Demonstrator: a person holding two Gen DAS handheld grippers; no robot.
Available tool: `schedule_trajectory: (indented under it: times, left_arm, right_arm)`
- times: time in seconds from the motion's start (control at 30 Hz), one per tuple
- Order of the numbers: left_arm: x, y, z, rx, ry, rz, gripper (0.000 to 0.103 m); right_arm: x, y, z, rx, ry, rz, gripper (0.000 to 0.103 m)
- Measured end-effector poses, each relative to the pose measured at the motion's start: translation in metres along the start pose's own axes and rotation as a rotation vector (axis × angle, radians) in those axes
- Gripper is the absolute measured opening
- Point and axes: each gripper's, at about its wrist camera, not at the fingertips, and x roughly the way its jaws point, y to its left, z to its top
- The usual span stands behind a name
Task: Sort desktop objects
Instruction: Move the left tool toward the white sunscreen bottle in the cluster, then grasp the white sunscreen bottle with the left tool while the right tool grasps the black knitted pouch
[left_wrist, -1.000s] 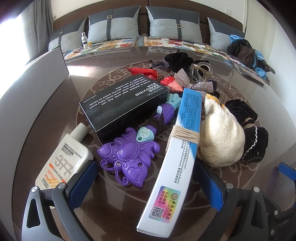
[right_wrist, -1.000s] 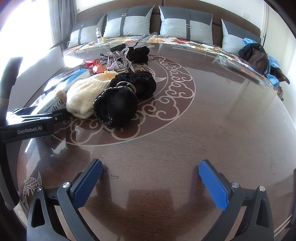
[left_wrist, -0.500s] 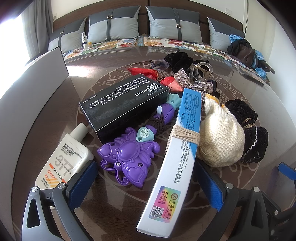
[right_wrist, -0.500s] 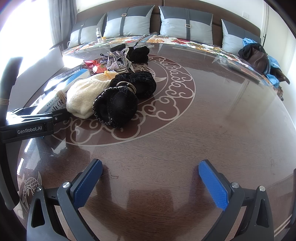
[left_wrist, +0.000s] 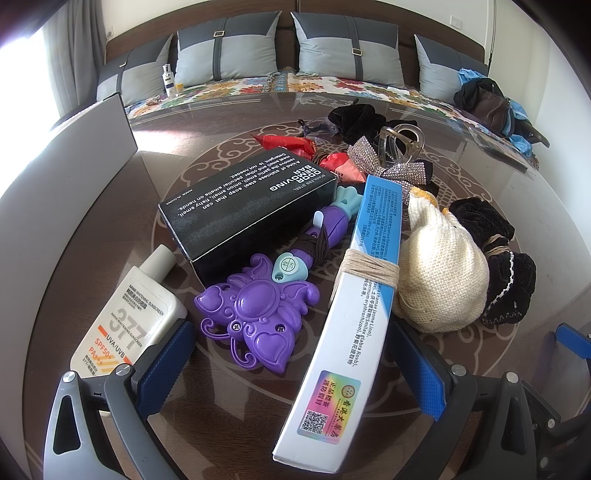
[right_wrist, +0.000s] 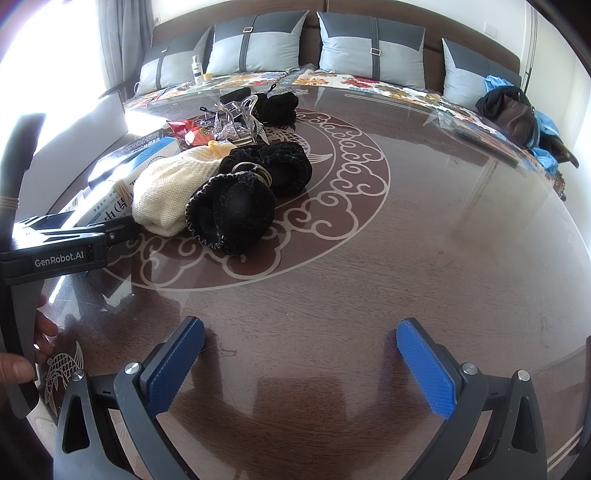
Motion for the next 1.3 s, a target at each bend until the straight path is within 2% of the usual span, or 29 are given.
schedule_trajectory:
  times: [0.13,0.3,0.4,0.47,0.53,0.63,0.7,0.8,0.9,1.3]
  left_arm:
    - [-0.003,0.0,-0.005,0.015,0.019,-0.012,0.103]
    - [-0.035,0.006,-0.047,0.115,0.04,-0.078,0.103]
    - [-0.054,0.025,-0.065,0.122,0.022,-0.059,0.103]
    - [-0.065,0.046,-0.063,0.097,-0.027,-0.016,0.103]
    - [-0.067,0.072,-0.05,0.043,-0.042,0.003,0.103]
    - [-0.058,0.105,-0.028,-0.034,-0.019,-0.037,0.103]
    - [-0.045,0.113,-0.018,-0.021,0.02,-0.058,0.103]
    - [-0.025,0.108,-0.011,0.07,0.084,-0.078,0.103]
    - [-0.012,0.096,-0.014,0.152,0.106,-0.085,0.103]
    - [-0.009,0.091,-0.014,0.156,0.032,-0.112,0.103]
  right_arm:
    - [0.0,0.0,0.0,0.0,0.0,0.0,0.103]
    - [0.0,0.0,0.0,0.0,0.0,0.0,0.103]
    - [0.0,0.0,0.0,0.0,0.0,0.0,0.103]
    - [0.0,0.0,0.0,0.0,0.0,0.0,0.103]
    - [0.0,0.0,0.0,0.0,0.0,0.0,0.103]
    - [0.0,0.0,0.0,0.0,0.0,0.0,0.103]
    - [0.0,0.0,0.0,0.0,0.0,0.0,0.103]
    - [0.0,0.0,0.0,0.0,0.0,0.0,0.103]
    - [0.0,0.0,0.0,0.0,0.0,0.0,0.103]
    - [0.001,-0.001,0.001,0.002,0.0,0.004,0.103]
